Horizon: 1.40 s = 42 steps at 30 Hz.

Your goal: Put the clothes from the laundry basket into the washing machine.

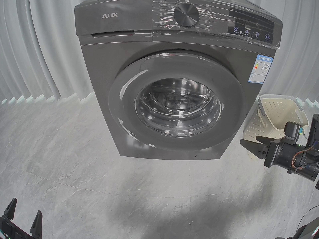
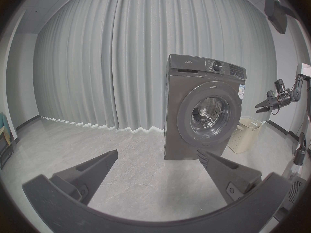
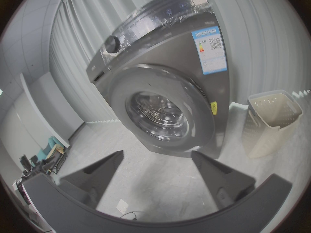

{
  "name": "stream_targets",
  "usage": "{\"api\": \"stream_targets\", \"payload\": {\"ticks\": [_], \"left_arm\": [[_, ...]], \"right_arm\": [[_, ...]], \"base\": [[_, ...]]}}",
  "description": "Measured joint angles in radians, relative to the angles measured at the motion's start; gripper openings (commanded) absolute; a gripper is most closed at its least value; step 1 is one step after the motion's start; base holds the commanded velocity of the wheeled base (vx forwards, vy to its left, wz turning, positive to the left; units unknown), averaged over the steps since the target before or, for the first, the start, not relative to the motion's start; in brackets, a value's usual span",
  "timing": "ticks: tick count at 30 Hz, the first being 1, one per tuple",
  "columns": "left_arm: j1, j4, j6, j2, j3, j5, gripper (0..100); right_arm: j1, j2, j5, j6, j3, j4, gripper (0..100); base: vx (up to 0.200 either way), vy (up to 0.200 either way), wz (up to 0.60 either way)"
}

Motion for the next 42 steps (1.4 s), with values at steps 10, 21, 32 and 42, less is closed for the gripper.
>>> {"api": "stream_targets", "payload": {"ticks": [10,21,32,42], "left_arm": [[0.0,0.0,-0.003,0.0,0.0,-0.002,100],[0.0,0.0,-0.004,0.0,0.0,-0.003,100],[0.0,0.0,-0.003,0.0,0.0,-0.004,100],[-0.001,0.0,-0.002,0.0,0.0,-0.003,100]], "right_arm": [[0.104,0.001,0.003,0.026,0.039,-0.049,0],[0.135,0.054,-0.009,0.024,0.038,-0.228,0],[0.12,0.139,-0.041,0.025,-0.004,-0.237,0],[0.071,0.204,-0.066,0.021,-0.03,-0.382,0]], "base": [[0.08,0.0,0.0],[0.2,0.0,0.0],[0.036,0.0,0.0],[0.0,0.0,0.0]]}}
